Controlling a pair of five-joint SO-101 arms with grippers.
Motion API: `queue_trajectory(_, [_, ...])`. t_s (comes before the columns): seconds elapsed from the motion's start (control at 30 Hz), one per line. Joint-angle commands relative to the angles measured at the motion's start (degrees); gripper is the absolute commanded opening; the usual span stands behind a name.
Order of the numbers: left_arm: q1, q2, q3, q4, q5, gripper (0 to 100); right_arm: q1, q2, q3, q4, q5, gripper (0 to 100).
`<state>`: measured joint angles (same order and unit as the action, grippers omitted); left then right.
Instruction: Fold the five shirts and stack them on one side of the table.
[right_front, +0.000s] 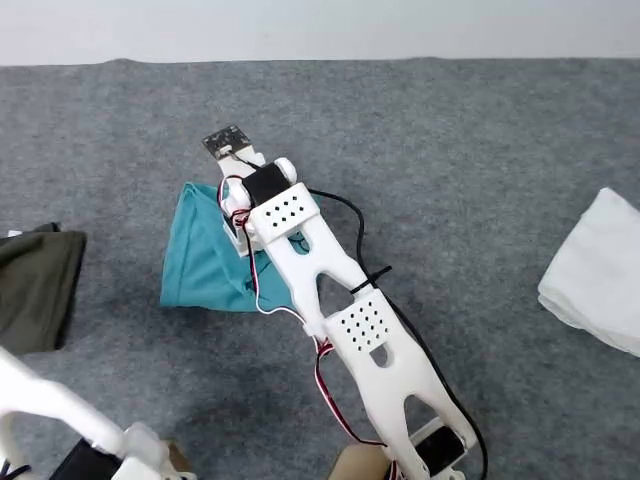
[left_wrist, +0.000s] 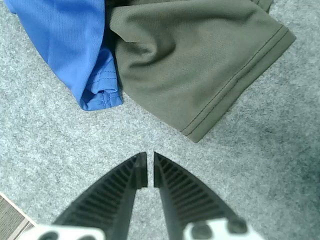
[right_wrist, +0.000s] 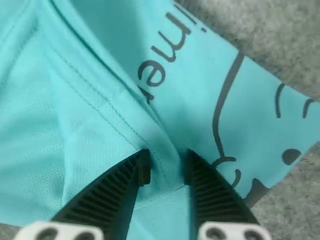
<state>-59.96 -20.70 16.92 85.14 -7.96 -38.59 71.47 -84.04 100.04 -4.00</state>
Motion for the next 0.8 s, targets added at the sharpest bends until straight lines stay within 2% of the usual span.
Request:
queue_trajectory(0.0, [-0.09,-2.29,-0.48,-0.97,-0.70,3,-0.66,-2.59,-0.62,2.15,2.37,1.2])
queue_trajectory(0.13, [0.09,-2.29,-0.40,-0.97,-0.70,3,-2.95,-3.21,-1.05,2.07,4.84,0.9])
queue_trajectory(0.37, [-0.09,-2.29,-0.40,-0.97,-0.70,3,-6.90,-5.58,-1.14,1.80,4.92,0.9])
queue_trajectory(0.77, [0.00,-2.29,1.63,-1.05,-0.70,3,-14.99,-8.48,-1.14,-1.19,10.99,0.9])
